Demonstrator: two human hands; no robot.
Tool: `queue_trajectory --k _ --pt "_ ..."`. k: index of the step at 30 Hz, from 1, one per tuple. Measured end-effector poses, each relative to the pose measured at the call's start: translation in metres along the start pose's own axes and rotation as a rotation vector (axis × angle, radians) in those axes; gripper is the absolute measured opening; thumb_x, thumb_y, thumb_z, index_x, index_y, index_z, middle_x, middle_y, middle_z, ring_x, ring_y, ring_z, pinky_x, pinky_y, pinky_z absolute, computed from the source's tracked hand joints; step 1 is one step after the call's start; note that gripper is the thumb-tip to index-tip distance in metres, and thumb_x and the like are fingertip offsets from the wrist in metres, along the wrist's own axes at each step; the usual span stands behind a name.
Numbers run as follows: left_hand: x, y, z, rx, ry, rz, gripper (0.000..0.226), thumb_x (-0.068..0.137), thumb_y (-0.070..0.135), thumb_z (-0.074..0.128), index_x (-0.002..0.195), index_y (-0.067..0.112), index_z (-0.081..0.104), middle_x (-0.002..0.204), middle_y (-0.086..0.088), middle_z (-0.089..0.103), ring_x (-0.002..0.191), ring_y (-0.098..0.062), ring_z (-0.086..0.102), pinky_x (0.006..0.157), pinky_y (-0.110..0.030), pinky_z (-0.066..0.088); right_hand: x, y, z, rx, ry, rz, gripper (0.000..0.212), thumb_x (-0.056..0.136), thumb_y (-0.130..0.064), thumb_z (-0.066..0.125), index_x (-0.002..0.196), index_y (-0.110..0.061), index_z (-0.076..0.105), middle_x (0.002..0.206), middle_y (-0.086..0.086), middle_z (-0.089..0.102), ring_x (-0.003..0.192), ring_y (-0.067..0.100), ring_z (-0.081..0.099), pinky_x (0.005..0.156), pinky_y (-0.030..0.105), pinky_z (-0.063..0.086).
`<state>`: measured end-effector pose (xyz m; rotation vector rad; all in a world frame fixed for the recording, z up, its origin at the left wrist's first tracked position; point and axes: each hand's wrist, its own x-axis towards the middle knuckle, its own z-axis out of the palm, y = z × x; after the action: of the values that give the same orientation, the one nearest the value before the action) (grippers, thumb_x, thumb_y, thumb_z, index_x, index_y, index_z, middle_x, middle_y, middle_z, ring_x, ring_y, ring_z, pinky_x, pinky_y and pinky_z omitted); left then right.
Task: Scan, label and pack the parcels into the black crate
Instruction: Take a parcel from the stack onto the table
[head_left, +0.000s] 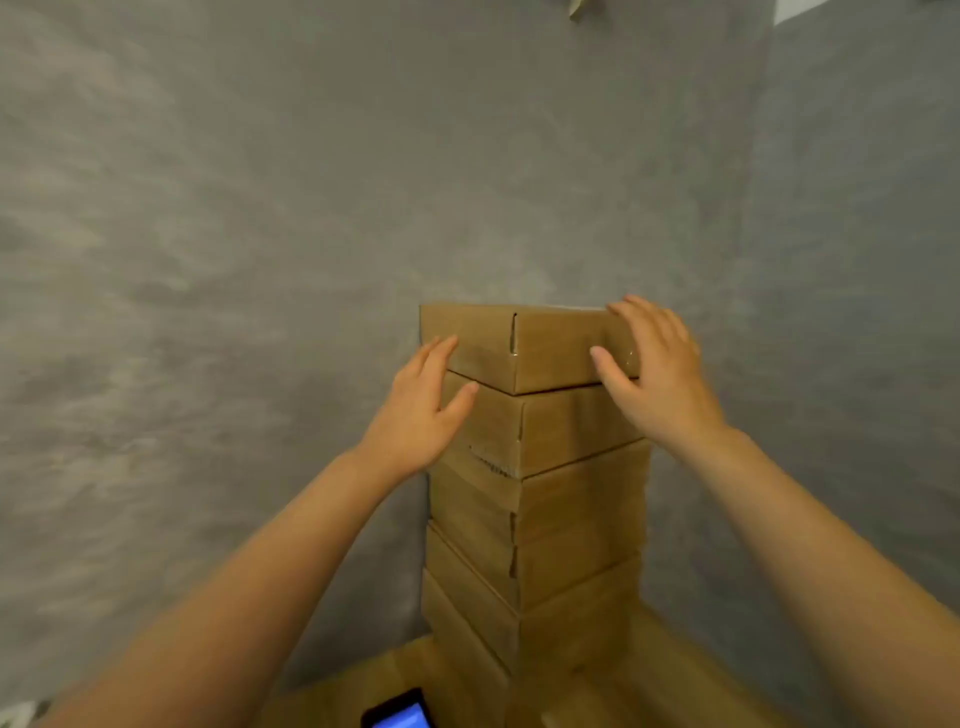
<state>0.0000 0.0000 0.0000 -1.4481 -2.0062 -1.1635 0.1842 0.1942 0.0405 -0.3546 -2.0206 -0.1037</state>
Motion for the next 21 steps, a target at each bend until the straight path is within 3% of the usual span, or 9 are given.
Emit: queue_trajectory --k 8,13,18,19,21 --pt "0.028 0.023 0.053 -0.161 0.161 -0.018 0.071 0.098 0.047 0.045 0.156 0.031 0.006 0.164 0.005 0.009 0.15 -0.009 0.006 0.121 -0.036 0.013 0.019 0.082 0.016 0.201 -0.108 0.261 0.073 0.095 -0.056 0.047 0.154 -0.024 0.017 0.161 0.002 0.02 0.147 0.022 0.021 0.118 0.044 0.025" --pt "0.029 0.027 0.058 -0.165 0.168 -0.036 0.074 0.098 0.043 0.05 0.156 0.032 0.005 0.164 0.007 0.01 0.15 -0.01 0.009 0.122 -0.044 0.017 0.017 0.092 0.037 0.508 -0.237 0.43 0.084 0.086 -0.068 0.05 0.153 -0.036 0.011 0.16 0.0 0.024 0.142 0.024 0.033 0.113 0.048 0.034" --pt "0.024 0.034 0.046 -0.234 0.227 -0.069 0.07 0.098 0.035 0.053 0.155 0.031 0.012 0.161 0.006 0.019 0.148 -0.01 0.017 0.12 -0.045 0.023 0.015 0.074 0.039 0.553 -0.128 0.429 0.08 0.089 -0.061 0.053 0.153 -0.03 0.017 0.158 -0.001 0.027 0.14 0.02 0.035 0.112 0.04 0.034" --pt "0.02 0.035 0.04 -0.263 0.241 -0.071 0.069 0.097 0.035 0.052 0.155 0.031 0.014 0.16 0.007 0.021 0.147 -0.009 0.02 0.12 -0.045 0.025 0.014 0.069 0.036 0.537 -0.092 0.4 0.078 0.09 -0.059 0.054 0.153 -0.029 0.019 0.157 -0.001 0.028 0.134 0.014 0.041 0.109 0.037 0.036" --pt "0.012 0.035 0.025 -0.334 0.257 -0.077 0.072 0.092 0.042 0.052 0.154 0.033 0.016 0.158 0.009 0.026 0.144 -0.007 0.025 0.118 -0.046 0.029 0.012 0.053 0.028 0.51 -0.035 0.356 0.075 0.091 -0.054 0.055 0.153 -0.029 0.02 0.156 -0.001 0.028 0.104 -0.007 0.052 0.1 0.029 0.038"
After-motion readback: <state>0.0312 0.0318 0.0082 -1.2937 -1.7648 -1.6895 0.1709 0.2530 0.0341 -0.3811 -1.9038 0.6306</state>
